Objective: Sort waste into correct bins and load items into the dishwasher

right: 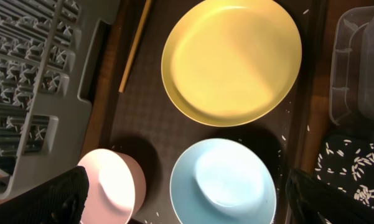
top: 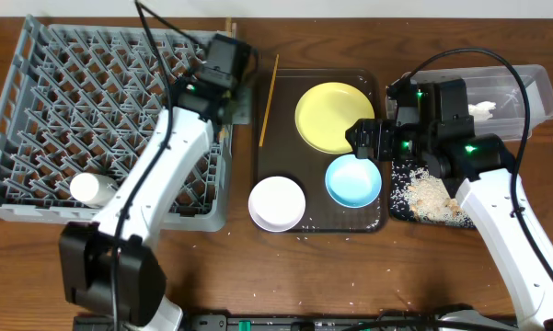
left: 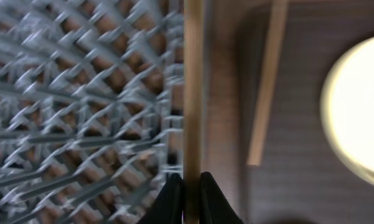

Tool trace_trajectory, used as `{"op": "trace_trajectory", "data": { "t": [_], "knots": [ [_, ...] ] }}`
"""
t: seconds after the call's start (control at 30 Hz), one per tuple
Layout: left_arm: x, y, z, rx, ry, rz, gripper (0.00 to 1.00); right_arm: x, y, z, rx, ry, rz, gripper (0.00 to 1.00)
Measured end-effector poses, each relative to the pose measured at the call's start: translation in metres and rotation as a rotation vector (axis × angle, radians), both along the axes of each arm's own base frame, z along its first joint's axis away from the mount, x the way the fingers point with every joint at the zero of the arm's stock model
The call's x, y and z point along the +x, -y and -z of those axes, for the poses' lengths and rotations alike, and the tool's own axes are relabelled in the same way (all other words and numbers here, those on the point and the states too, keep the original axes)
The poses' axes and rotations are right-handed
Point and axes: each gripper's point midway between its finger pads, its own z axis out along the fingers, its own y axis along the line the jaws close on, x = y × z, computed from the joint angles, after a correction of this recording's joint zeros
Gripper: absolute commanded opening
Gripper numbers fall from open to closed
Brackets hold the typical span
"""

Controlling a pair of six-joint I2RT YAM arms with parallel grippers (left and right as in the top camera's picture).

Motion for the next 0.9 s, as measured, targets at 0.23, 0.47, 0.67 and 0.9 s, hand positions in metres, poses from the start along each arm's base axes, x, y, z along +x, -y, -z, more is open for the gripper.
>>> {"op": "trace_trajectory", "data": {
  "t": [0.23,0.47,0.67,0.9],
  "knots": [
    [-0.003,-0.036,0.060,0.044,-0.155,-0.066,0.09,0.000,0.000,0.000,0.000,0.000,0.000,0.99],
    [-0.008,-0.031,0.073,0.054,-0.200,-0.029,0.23,0.000,0.000,0.000,0.000,0.000,0.000,0.99],
    [-0.012,-0.026,0.065,0.053,-0.193,-0.005,0.27,0.000,0.000,0.000,0.000,0.000,0.000,0.99],
    [-0.010,0.001,0.010,-0.071,-0.044,0.063,0.26,0.000,0.000,0.000,0.000,0.000,0.000,0.99]
  ]
}}
